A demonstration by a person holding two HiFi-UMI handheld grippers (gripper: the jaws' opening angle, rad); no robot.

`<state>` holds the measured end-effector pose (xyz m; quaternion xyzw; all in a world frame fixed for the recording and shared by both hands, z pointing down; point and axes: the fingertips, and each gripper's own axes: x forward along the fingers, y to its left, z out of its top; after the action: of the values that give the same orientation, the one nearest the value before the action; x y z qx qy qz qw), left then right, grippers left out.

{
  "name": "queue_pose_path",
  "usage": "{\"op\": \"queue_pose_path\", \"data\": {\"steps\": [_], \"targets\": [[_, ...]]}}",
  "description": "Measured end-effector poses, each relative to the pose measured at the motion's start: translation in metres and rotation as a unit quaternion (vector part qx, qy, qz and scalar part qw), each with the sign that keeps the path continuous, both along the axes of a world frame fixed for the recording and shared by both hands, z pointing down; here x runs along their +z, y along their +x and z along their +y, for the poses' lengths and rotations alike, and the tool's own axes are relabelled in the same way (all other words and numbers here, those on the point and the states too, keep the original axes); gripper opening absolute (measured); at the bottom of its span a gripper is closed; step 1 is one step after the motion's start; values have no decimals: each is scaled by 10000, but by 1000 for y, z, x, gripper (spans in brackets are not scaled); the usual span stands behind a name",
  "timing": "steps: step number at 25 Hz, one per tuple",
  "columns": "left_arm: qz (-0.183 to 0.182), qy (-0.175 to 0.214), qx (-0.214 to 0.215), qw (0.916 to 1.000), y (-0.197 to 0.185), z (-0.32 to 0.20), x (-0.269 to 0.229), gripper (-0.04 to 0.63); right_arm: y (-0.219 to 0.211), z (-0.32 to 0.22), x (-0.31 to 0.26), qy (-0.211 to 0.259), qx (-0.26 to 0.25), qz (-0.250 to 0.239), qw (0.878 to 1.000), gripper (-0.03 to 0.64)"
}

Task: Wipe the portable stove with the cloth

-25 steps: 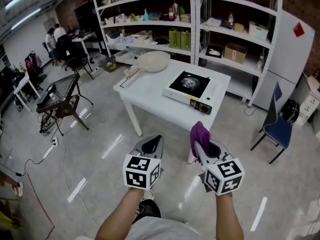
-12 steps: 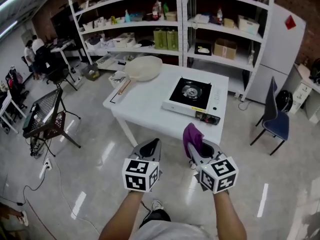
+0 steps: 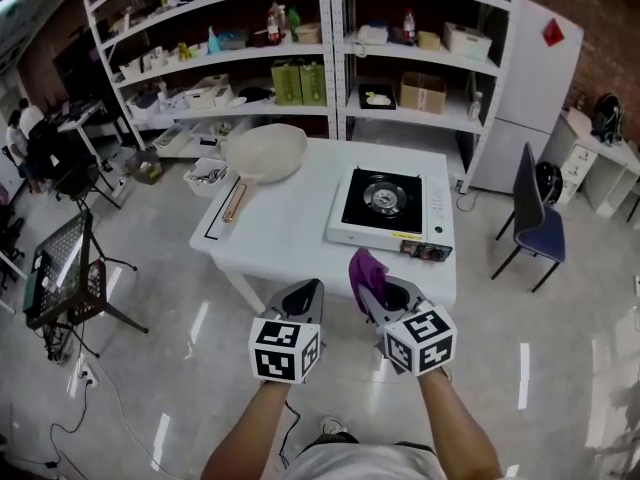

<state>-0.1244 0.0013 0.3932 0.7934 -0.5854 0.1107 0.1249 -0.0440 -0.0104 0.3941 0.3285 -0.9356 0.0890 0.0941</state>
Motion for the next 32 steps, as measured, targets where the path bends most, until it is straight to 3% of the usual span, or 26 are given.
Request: {"op": "queue_pose_path", "data": {"steps": [13,32], "targets": [[11,-150,163,9998,-45,-43,25,5,-69,-72,53,163,11,265,9995,64],[-260,-195,-156,9993,-57,-101,49,5,-94,-150,119,325,-16,671,9972,63]]}}
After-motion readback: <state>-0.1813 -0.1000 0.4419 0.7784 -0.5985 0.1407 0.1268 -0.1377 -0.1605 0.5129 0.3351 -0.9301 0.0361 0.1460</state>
